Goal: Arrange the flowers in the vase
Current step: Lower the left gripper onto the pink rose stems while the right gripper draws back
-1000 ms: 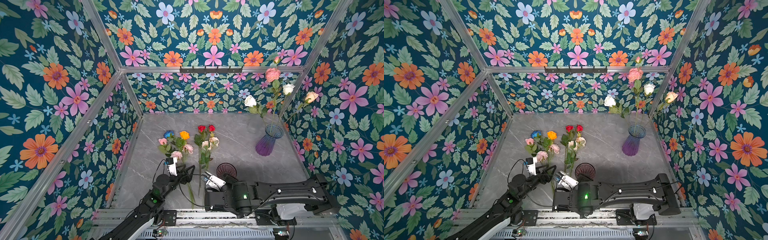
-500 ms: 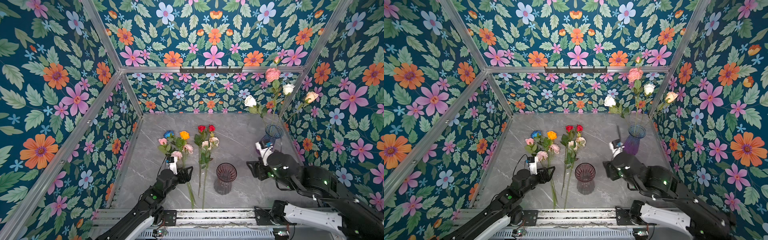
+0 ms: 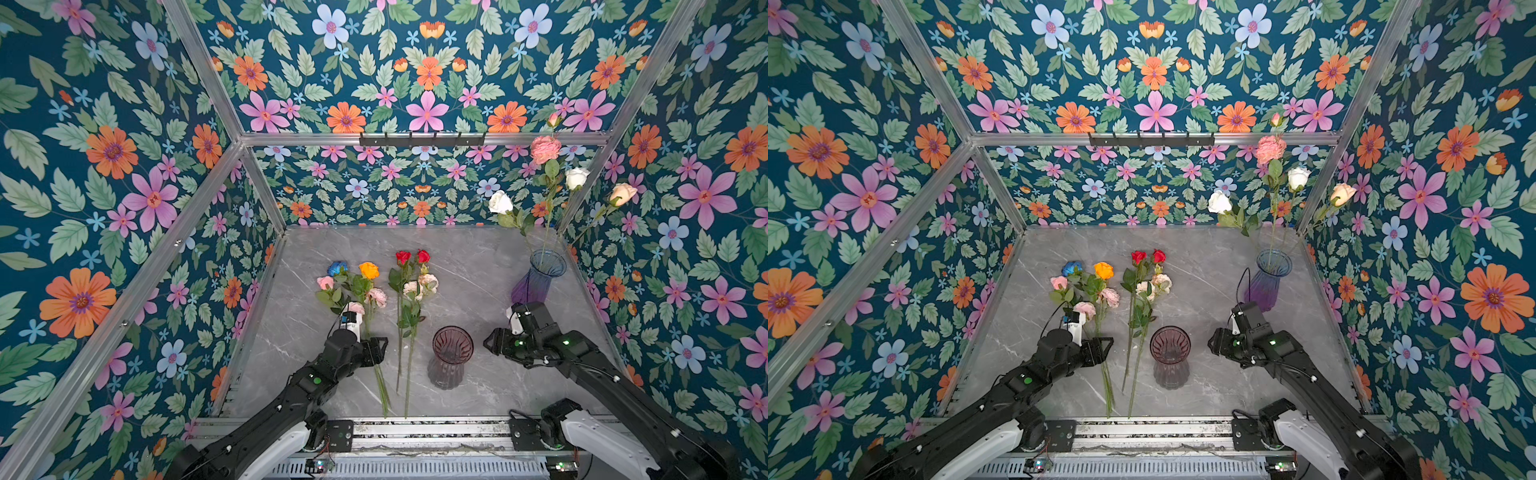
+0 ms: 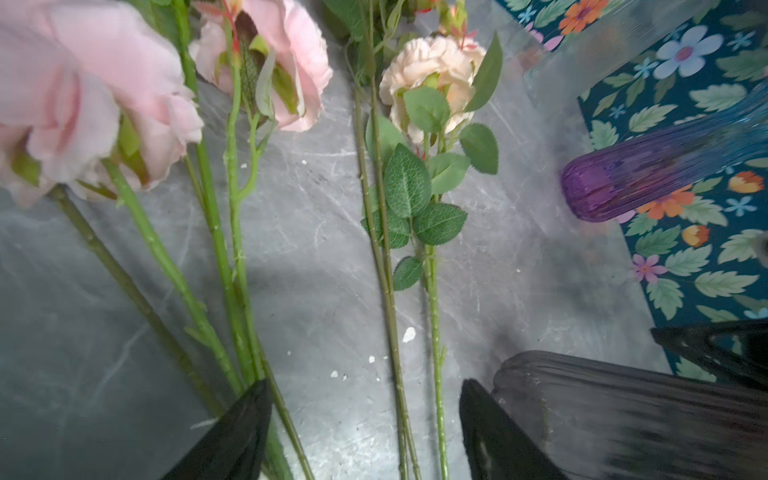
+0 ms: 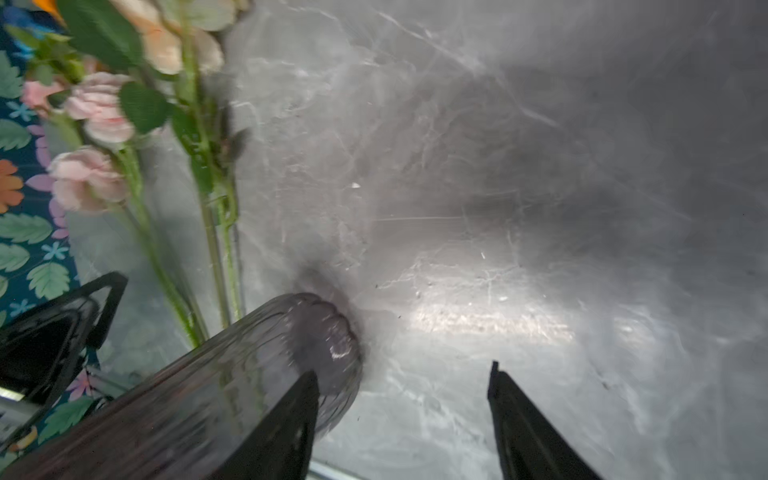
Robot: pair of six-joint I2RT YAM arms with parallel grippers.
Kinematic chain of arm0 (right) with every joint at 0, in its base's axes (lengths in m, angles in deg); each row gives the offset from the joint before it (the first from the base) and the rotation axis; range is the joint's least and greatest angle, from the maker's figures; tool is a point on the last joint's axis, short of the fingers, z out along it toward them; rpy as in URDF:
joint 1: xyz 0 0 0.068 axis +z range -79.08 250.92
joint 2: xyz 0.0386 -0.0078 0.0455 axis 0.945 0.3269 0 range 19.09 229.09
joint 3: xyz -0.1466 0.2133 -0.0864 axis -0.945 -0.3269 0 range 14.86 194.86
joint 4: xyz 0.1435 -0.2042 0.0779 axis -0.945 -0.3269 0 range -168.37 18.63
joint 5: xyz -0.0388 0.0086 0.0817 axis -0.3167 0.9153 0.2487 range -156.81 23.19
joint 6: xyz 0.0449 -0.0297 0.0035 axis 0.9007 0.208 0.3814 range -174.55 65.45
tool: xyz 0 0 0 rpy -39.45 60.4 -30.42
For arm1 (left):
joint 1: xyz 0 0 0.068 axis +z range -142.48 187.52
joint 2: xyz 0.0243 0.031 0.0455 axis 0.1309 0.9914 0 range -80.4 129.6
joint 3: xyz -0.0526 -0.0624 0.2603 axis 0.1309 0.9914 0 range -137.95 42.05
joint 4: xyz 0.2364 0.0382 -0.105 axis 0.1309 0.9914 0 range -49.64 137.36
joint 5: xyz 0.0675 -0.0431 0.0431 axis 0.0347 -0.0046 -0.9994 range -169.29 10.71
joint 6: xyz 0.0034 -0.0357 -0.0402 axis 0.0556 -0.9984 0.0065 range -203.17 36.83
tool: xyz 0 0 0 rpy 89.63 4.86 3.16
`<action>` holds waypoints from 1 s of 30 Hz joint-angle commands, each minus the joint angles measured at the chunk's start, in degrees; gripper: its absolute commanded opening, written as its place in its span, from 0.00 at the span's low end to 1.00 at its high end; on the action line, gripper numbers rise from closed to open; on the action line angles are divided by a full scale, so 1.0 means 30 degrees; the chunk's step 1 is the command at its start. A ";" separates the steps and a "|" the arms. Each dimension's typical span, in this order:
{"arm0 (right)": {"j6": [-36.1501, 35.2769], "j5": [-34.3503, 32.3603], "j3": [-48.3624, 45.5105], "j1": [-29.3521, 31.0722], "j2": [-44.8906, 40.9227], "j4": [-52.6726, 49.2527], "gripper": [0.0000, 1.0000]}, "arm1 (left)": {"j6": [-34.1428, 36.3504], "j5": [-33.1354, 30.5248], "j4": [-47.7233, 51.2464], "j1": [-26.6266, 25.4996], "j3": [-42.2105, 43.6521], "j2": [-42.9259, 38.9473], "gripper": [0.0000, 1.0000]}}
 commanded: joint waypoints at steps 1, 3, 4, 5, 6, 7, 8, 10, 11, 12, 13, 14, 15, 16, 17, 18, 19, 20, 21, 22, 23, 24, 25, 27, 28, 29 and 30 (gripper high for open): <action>0.1366 -0.0353 -0.1166 0.0029 0.1364 0.5212 0.67 | 0.0828 -0.0010 0.0978 0.0064 -0.0620 0.0864 0.69; 0.1386 -0.0742 -0.1622 0.0020 0.2154 0.6503 0.64 | 0.1089 -0.0338 0.1804 0.0088 -0.0977 0.1326 0.62; 0.1143 -0.0799 -0.1432 -0.0051 0.2539 0.6467 0.64 | 0.1140 -0.0534 0.2159 0.0094 -0.1081 0.1488 0.62; 0.0620 -0.0762 -0.1096 -0.0051 0.2853 0.6302 0.60 | 0.1171 -0.0716 0.2414 0.0094 -0.1168 0.1609 0.62; 0.0133 -0.0851 -0.0897 -0.0040 0.3148 0.6196 0.55 | 0.1119 -0.0826 0.2534 0.0094 -0.1207 0.1714 0.62; 0.0067 -0.0906 -0.1047 -0.0030 0.3371 0.6580 0.52 | 0.1064 -0.0835 0.2536 0.0094 -0.1249 0.1888 0.62; 0.0172 -0.0957 -0.1340 -0.0024 0.3473 0.7056 0.52 | 0.1029 -0.0927 0.2623 0.0122 -0.1356 0.2077 0.62; 0.0498 -0.0930 -0.1764 -0.0078 0.3631 0.7615 0.54 | 0.0926 -0.1249 0.2994 0.0123 -0.1648 0.2736 0.62; 0.0473 -0.0903 -0.1831 -0.0086 0.3612 0.7630 0.56 | 0.0868 -0.1296 0.3016 0.0123 -0.1697 0.3068 0.61; 0.0387 -0.0860 -0.1956 -0.0074 0.3397 0.7776 0.57 | 0.0780 -0.1331 0.3017 0.0123 -0.1733 0.3360 0.61; 0.0395 -0.0858 -0.2184 -0.0081 0.3117 0.8066 0.57 | 0.0709 -0.1376 0.2895 0.0123 -0.1734 0.3659 0.59; 0.0437 -0.0880 -0.2408 -0.0081 0.2884 0.8309 0.58 | 0.0654 -0.1413 0.2791 0.0123 -0.1734 0.3909 0.58; 0.0447 -0.0899 -0.2546 -0.0081 0.2653 0.8460 0.58 | 0.0616 -0.1471 0.2635 0.0123 -0.1734 0.4167 0.57; 0.0418 -0.0960 -0.2611 -0.0084 0.2464 0.8440 0.58 | 0.0587 -0.1554 0.2459 0.0123 -0.1734 0.4477 0.57; 0.0398 -0.0981 -0.2658 -0.0081 0.2350 0.8474 0.58 | 0.0587 -0.1610 0.2372 0.0145 -0.1785 0.4780 0.56; 0.0450 -0.1032 -0.2740 -0.0081 0.2236 0.8523 0.58 | 0.0637 -0.1669 0.2309 0.0152 -0.1876 0.5149 0.56; 0.0482 -0.1062 -0.2786 -0.0084 0.2223 0.8578 0.58 | 0.0724 -0.1699 0.2287 0.0174 -0.2035 0.5536 0.55; 0.0471 -0.1062 -0.2789 -0.0082 0.2224 0.8554 0.58 | 0.0765 -0.1713 0.2272 0.0181 -0.2153 0.5848 0.53; 0.0483 -0.1058 -0.2789 -0.0081 0.2217 0.8510 0.58 | 0.0794 -0.1723 0.2204 0.0182 -0.2256 0.6167 0.51; 0.0529 -0.1063 -0.2792 -0.0084 0.2223 0.8540 0.58 | 0.0794 -0.1686 0.2066 0.0204 -0.2316 0.6396 0.49; 0.0540 -0.1087 -0.2828 -0.0084 0.2210 0.8568 0.58 | 0.0820 -0.1656 0.1943 0.0210 -0.2320 0.6530 0.47; 0.0547 -0.1093 -0.2899 -0.0083 0.2168 0.8584 0.58 | 0.0821 -0.1677 0.1864 0.0211 -0.2342 0.6656 0.45; 0.0618 -0.1091 -0.2954 -0.0095 0.2089 0.8611 0.58 | 0.0873 -0.1684 0.1831 0.0226 -0.2404 0.6718 0.41; 0.0648 -0.1133 -0.3019 -0.0084 0.1968 0.8597 0.58 | 0.0989 -0.1659 0.1904 0.0255 -0.2521 0.6727 0.36; 0.0664 -0.1178 -0.3105 -0.0096 0.1840 0.8633 0.58 | 0.1026 -0.1684 0.2040 0.0270 -0.2604 0.6656 0.32; 0.0693 -0.1201 -0.3169 -0.0092 0.1766 0.8627 0.58 | 0.1081 -0.1684 0.2191 0.0292 -0.2691 0.6563 0.29; 0.0727 -0.1236 -0.3214 -0.0081 0.1658 0.8621 0.58 | 0.1103 -0.1713 0.2342 0.0299 -0.2751 0.6375 0.28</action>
